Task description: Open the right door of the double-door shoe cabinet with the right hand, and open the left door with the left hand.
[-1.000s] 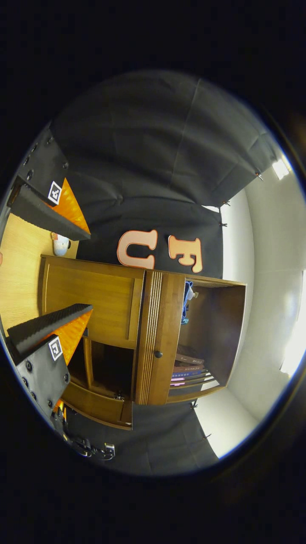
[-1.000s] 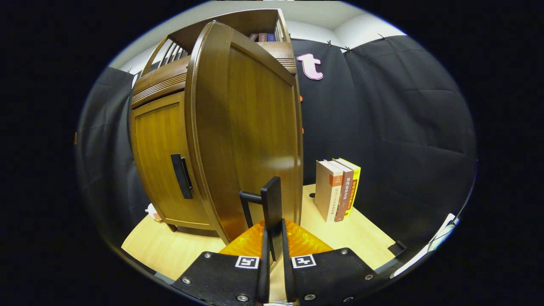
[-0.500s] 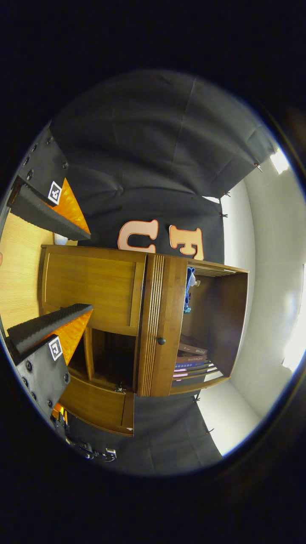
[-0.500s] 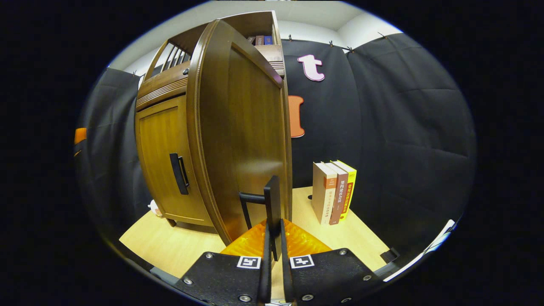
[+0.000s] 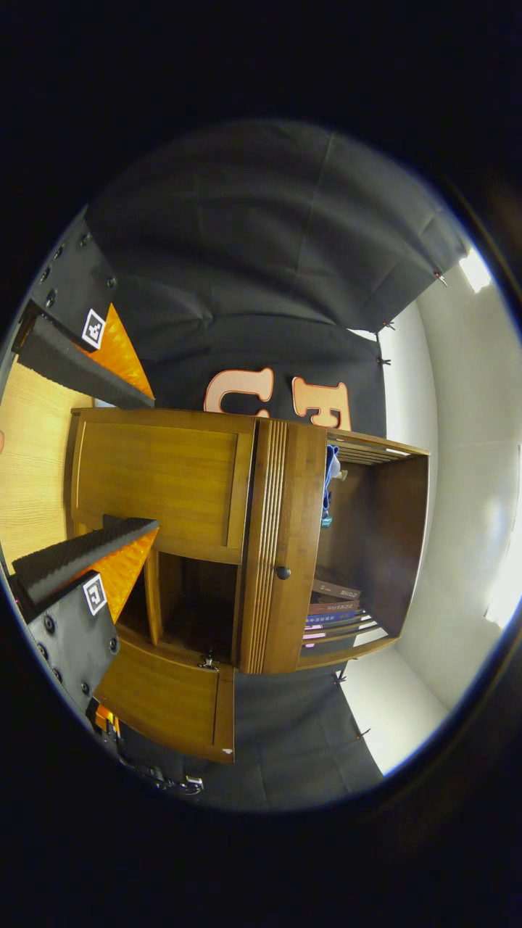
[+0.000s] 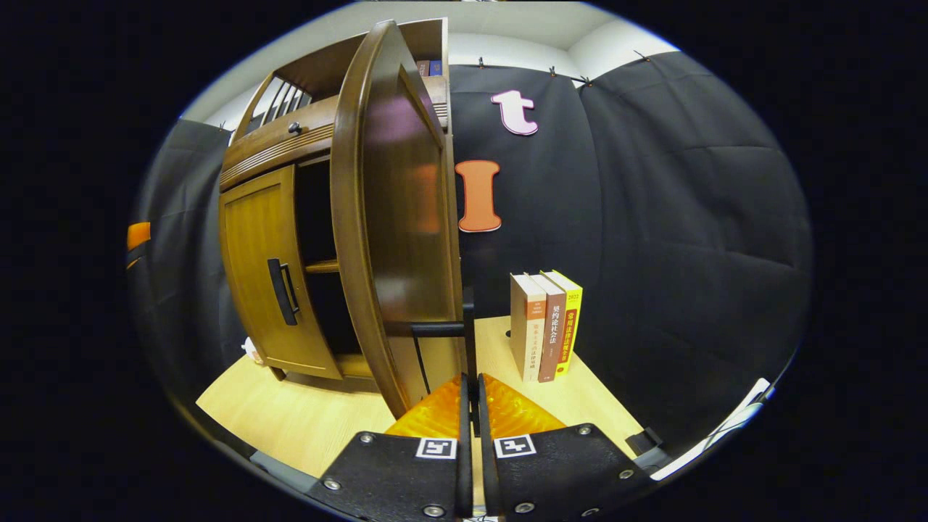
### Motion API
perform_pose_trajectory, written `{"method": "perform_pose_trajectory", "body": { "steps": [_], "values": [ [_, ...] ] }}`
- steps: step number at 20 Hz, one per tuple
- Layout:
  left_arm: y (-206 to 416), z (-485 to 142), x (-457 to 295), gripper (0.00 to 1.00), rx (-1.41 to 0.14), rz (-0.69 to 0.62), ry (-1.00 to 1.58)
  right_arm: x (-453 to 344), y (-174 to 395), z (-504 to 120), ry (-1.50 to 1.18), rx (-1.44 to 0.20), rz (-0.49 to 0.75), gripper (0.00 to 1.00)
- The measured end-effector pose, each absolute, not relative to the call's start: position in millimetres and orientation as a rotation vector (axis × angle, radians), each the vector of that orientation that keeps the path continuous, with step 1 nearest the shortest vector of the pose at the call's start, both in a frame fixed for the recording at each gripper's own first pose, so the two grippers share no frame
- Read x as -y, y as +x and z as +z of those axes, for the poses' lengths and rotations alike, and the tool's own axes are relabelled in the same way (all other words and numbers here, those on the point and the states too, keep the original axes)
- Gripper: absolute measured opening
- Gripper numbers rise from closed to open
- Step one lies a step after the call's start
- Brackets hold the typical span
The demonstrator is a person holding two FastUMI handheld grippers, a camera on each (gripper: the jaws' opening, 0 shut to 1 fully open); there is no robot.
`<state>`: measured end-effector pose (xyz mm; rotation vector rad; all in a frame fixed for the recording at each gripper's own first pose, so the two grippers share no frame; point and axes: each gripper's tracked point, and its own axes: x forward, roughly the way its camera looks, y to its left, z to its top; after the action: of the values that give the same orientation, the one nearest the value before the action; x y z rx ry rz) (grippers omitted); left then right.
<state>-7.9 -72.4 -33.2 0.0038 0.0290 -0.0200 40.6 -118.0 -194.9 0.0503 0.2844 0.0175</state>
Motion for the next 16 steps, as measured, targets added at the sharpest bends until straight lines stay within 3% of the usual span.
{"method": "perform_pose_trajectory", "body": {
  "steps": [5,13,14,15,16],
  "values": [
    [6,-50,92,0.94,-0.054,-0.034,0.009,131,44,-194,0.067,-0.282,0.06,0.04],
    [30,-75,129,0.94,-0.088,-0.038,0.003,157,48,-197,0.118,-0.289,0.128,0.04],
    [34,-77,133,0.94,-0.09,-0.034,0.005,161,48,-198,0.124,-0.294,0.135,0.18],
    [39,-79,139,0.94,-0.091,-0.033,0.005,164,48,-199,0.125,-0.299,0.142,0.09],
    [45,-81,144,0.94,-0.092,-0.034,0.004,165,46,-200,0.121,-0.304,0.152,0.12]
  ]
}}
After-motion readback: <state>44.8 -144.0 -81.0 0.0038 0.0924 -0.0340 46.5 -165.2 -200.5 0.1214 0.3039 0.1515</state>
